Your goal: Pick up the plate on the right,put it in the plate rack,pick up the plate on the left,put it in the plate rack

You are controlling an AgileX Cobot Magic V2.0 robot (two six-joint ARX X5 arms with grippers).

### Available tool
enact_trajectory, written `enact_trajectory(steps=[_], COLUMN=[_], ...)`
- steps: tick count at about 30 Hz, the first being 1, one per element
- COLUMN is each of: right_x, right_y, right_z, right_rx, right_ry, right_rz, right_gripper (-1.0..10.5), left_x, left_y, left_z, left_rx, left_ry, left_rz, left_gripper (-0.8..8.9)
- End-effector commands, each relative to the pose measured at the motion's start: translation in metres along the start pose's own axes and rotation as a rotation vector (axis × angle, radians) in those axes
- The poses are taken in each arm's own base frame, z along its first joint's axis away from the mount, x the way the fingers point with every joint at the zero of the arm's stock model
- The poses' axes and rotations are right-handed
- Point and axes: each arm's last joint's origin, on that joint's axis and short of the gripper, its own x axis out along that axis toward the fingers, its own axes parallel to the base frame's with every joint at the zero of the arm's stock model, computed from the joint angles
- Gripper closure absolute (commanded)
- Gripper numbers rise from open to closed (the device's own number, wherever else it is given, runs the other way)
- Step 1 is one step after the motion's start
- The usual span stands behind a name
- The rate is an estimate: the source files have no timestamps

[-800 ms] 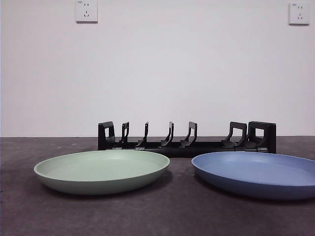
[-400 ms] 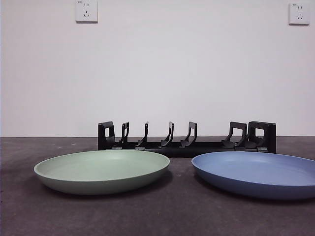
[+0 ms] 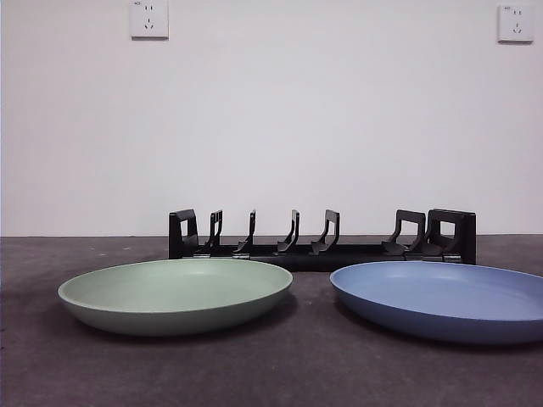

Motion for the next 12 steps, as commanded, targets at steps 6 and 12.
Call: enact_trajectory(steps=[6,12], right_x=[-0.001,0.004], right_y=[0.001,-0.002], right_z=[0.0,0.002], right_rx=[-0.001,0.031], right_ry=[-0.003,0.016], right_rz=[0.005,0.009], right_gripper=[3.7,3.8], left_x=[0.001,0.007], left_y=[-0.005,-0.013], left_z=[0.005,0.011], left_rx=[0.054,0.187], left_ry=[-0.027,-0.014], left_rz=[-0.035,-0.118], left_gripper=[1.61,1.61])
